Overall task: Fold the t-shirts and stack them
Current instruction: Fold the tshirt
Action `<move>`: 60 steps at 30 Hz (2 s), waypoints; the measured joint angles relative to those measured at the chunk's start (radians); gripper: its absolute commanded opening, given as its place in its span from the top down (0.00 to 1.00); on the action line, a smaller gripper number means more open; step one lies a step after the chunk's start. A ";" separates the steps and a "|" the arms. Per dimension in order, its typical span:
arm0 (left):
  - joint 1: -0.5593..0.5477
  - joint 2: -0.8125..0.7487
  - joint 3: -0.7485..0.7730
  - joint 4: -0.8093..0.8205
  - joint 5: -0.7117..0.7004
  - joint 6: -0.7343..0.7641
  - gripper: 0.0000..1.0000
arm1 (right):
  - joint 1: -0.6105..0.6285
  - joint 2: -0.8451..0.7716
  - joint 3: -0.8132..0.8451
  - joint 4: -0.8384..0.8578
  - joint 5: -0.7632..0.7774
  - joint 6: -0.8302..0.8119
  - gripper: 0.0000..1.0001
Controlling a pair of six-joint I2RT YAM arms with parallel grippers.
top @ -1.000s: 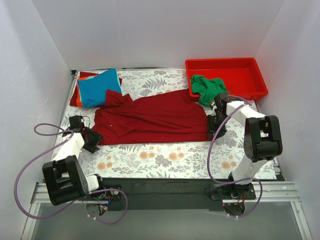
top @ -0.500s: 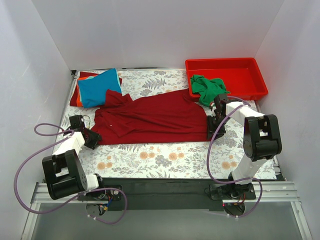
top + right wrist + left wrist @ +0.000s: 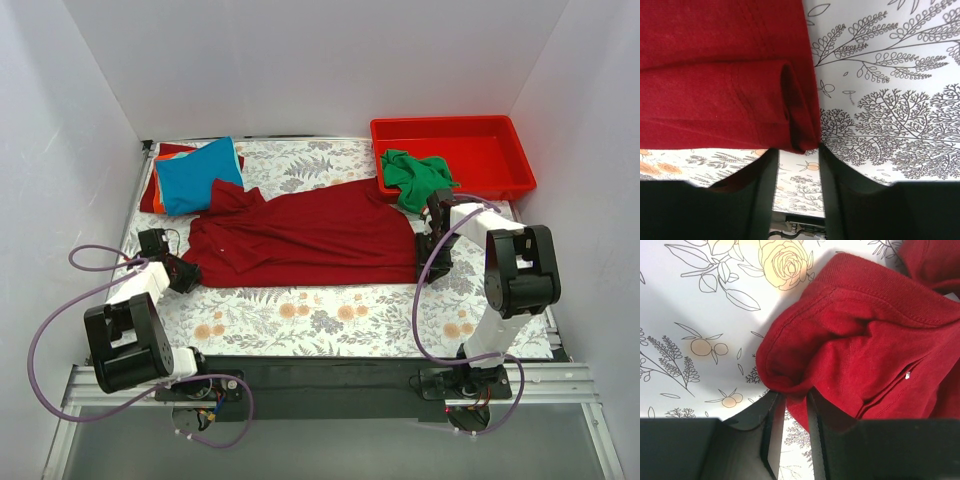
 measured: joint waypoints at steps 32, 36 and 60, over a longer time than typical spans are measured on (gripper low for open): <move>0.092 -0.199 -0.040 -0.259 -0.112 -0.160 1.00 | -0.002 -0.180 -0.121 -0.112 -0.071 0.073 0.99; 0.092 -0.219 -0.024 -0.318 -0.147 -0.193 1.00 | 0.006 -0.219 -0.150 -0.131 -0.076 0.085 0.99; 0.081 -0.264 0.101 -0.346 -0.185 -0.072 0.47 | 0.020 -0.339 -0.122 -0.152 -0.079 0.074 0.56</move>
